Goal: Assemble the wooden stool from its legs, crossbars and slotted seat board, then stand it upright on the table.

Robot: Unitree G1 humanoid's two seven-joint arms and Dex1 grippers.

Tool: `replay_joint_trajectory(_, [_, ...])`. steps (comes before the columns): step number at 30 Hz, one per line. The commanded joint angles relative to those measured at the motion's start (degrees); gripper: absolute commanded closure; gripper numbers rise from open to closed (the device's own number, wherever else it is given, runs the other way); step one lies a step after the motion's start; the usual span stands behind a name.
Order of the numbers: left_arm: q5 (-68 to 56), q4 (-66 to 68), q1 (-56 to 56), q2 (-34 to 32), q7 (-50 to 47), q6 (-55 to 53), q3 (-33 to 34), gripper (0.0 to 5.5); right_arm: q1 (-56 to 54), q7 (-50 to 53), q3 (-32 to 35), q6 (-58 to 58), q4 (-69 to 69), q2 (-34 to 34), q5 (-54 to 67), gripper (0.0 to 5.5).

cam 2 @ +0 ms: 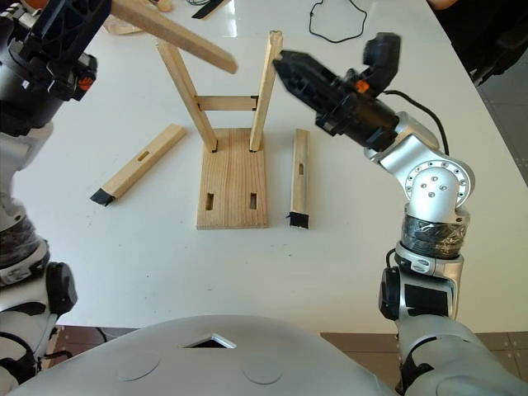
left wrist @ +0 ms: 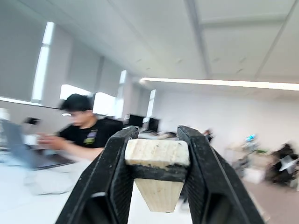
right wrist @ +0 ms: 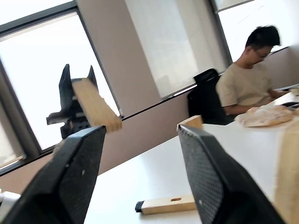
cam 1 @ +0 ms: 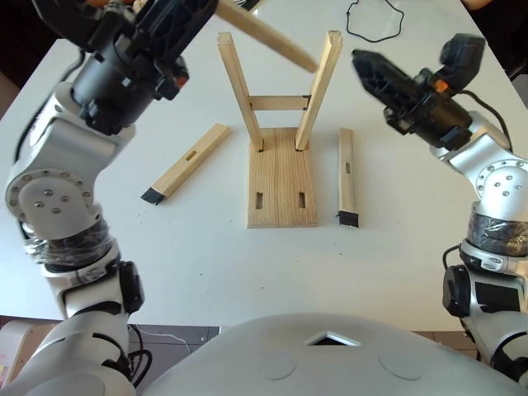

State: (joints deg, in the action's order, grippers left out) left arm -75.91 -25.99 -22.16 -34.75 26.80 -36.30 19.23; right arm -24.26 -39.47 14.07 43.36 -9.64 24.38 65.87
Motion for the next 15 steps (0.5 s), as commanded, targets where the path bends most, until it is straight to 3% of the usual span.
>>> replay_joint_trajectory(1, [13.5,2.1,9.2,-10.4,12.6,3.2,4.0,4.16,0.3,3.6,1.7,-4.2,-1.6,-1.7,-3.4,2.7])
replay_joint_trajectory(4, [25.2,9.5,13.6,-16.6,21.8,9.0,4.2,4.16,2.2,4.0,0.1,-7.0,-3.3,-3.0,-6.9,2.7])
replay_joint_trajectory(7, [45.6,26.6,13.6,-20.0,20.4,22.1,-2.3,4.16,3.5,3.3,-5.1,-11.2,-2.8,-3.0,-15.6,2.7])
replay_joint_trajectory(10, [54.4,37.0,12.6,-16.6,17.0,27.3,-6.9,4.16,4.1,3.2,-10.8,-15.9,0.8,-2.7,-25.7,2.7])
replay_joint_trajectory(15, [58.9,42.2,11.7,-12.2,19.7,31.6,-11.6,4.16,2.7,2.2,-12.9,-20.1,6.1,-3.5,-32.5,2.7])
